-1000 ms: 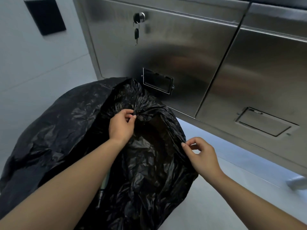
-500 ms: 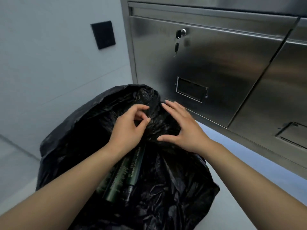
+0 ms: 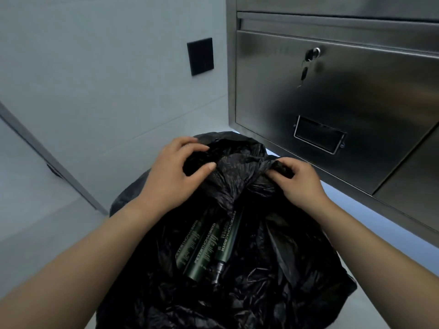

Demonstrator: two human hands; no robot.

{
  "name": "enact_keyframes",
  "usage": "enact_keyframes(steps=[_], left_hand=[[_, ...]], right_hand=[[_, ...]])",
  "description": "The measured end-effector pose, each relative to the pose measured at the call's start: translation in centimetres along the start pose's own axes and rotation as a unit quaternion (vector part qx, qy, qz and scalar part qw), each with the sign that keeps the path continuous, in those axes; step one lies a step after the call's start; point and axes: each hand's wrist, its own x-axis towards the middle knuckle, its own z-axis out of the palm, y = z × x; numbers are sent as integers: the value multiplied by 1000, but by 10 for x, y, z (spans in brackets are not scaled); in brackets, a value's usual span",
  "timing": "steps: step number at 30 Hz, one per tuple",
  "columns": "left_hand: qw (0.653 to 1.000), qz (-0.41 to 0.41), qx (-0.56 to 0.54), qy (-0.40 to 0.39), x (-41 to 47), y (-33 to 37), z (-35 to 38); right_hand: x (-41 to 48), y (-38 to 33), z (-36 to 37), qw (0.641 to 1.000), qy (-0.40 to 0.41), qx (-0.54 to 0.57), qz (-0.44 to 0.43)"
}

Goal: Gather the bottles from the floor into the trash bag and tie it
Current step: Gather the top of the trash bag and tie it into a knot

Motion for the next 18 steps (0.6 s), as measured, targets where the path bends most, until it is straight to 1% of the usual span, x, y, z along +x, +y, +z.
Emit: enact_keyframes(steps=[1, 3, 5, 7, 10, 12, 14, 16, 18], left_hand=[[999, 3, -20, -36, -2, 1, 4], [993, 30, -5, -115, -9, 2, 15], [987, 45, 12, -155, -14, 1, 27], [989, 39, -1, -141, -14, 1, 38], [993, 41, 0, -109, -12, 1, 54], [992, 53, -14, -111, -12, 0, 60], [988, 81, -30, -131, -16, 3, 64], [985, 97, -20, -142, -19, 6, 68], [989, 90, -8, -121, -18, 10, 75]], right_hand=[[0, 0, -1, 1000, 6, -5, 4], [1, 4, -3, 1000, 19, -9, 17], [1, 9, -6, 999, 41, -6, 35], [0, 14, -10, 997, 52, -3, 50], [-4, 19, -12, 997, 35, 0, 75], [-6, 21, -15, 995, 30, 12, 94], [-6, 24, -19, 993, 35, 22, 112], [-7, 25, -22, 989, 42, 51, 133], [-9, 25, -24, 984, 44, 83, 148]])
